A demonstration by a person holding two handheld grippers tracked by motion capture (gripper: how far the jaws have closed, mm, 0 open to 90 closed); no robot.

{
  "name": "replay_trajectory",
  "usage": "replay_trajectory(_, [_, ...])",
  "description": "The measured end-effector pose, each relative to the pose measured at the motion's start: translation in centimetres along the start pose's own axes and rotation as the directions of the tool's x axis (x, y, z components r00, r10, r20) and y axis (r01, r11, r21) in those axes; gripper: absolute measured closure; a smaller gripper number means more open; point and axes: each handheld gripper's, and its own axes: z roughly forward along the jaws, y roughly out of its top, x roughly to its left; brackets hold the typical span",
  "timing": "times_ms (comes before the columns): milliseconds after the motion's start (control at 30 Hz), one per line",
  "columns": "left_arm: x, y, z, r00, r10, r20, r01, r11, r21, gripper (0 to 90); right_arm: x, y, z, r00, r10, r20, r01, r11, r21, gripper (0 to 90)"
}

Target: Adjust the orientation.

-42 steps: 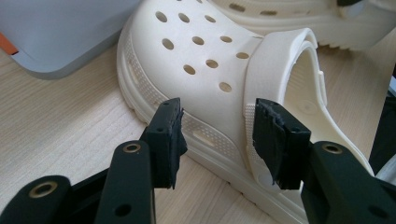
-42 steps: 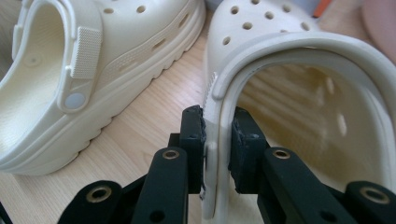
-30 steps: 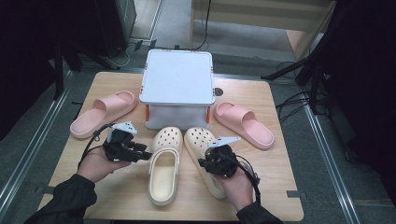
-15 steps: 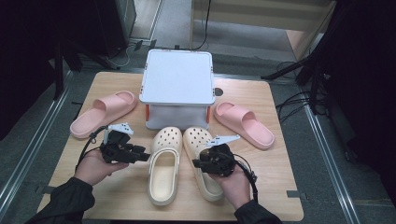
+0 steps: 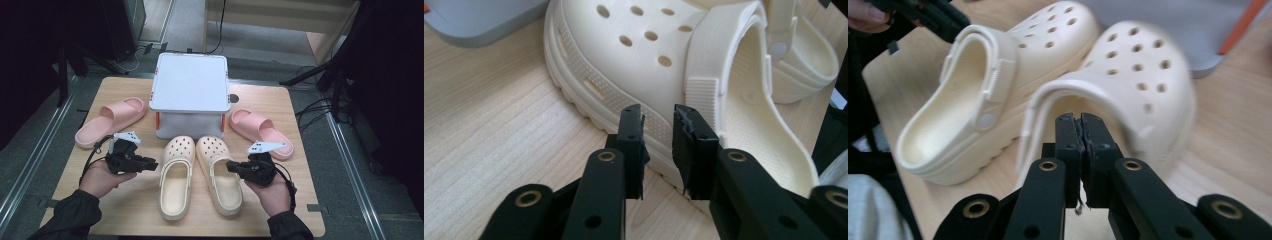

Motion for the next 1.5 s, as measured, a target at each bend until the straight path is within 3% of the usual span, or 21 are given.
replay_trajectory(267, [0.7,-0.2,1.2,0.9996,0.016,-0.021,-0.016,0.9992,0.038,76.7,-2.6,-1.0,0.1,0.9945,-0.058,0.087,0.06,0.998,-0.019,85.2])
replay_trajectory(400, [0.9,-0.3,1.7,0.9997,0.01,-0.024,-0.009,0.9988,0.049,76.7,-3.5,-1.3,1.1,0.994,-0.04,0.102,0.036,0.999,0.034,83.0])
replay_trajectory(667, [1.0,-0.3,2.5,0.9998,0.011,-0.017,-0.01,0.9965,0.082,76.6,-4.5,-1.4,2.6,0.9955,-0.009,0.095,0.001,0.997,0.076,83.1])
replay_trajectory(800, [0.6,-0.2,3.1,0.9996,0.027,-0.008,-0.026,0.9947,0.1,76.8,-4.6,-1.5,2.8,0.9962,0.011,0.086,-0.018,0.997,0.078,83.3])
replay_trajectory(1100, [0.4,-0.2,3.2,0.9998,0.011,0.017,-0.013,0.9952,0.097,78.4,-4.0,-1.5,3.6,0.9971,-0.021,0.073,0.015,0.996,0.088,83.1])
replay_trajectory(1267, [-0.4,-0.1,3.6,0.9988,0.04,0.028,-0.043,0.9937,0.104,78.4,-4.1,-1.6,3.6,0.9975,-0.007,0.071,0.001,0.996,0.085,82.9])
replay_trajectory(1400, [-0.6,0.1,4.2,0.9965,0.034,0.076,-0.043,0.9925,0.115,77.6,-4.1,-1.6,3.7,0.998,-0.001,0.063,-0.004,0.997,0.08,82.8])
replay_trajectory(1500, [-0.7,0.2,4.3,0.9964,0.031,0.08,-0.039,0.9931,0.11,77.9,-4.1,-1.6,3.8,0.9982,0.011,0.059,-0.015,0.997,0.071,82.7])
